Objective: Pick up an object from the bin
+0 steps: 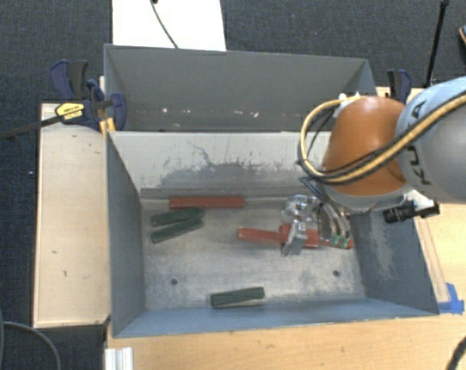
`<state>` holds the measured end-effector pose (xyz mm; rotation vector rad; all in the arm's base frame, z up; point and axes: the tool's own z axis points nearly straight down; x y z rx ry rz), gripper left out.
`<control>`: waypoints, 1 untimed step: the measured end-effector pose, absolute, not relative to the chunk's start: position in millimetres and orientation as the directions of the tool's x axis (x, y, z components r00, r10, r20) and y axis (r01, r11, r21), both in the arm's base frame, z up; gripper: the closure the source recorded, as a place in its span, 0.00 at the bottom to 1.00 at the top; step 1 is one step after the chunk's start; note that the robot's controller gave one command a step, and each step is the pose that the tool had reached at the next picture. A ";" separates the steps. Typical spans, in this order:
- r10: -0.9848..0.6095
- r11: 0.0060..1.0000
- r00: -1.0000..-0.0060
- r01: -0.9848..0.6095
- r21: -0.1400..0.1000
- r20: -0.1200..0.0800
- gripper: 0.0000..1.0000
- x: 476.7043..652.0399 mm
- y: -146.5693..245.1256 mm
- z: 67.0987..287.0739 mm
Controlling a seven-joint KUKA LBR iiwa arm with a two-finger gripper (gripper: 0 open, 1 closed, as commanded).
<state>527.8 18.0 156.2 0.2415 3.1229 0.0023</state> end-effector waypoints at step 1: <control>0.151 0.989 -0.989 0.151 0.001 -0.004 1.00 528.8 17.9 160.2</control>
Offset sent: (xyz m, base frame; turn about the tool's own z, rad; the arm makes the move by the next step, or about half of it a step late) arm 0.0001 -0.0001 0.0035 0.0000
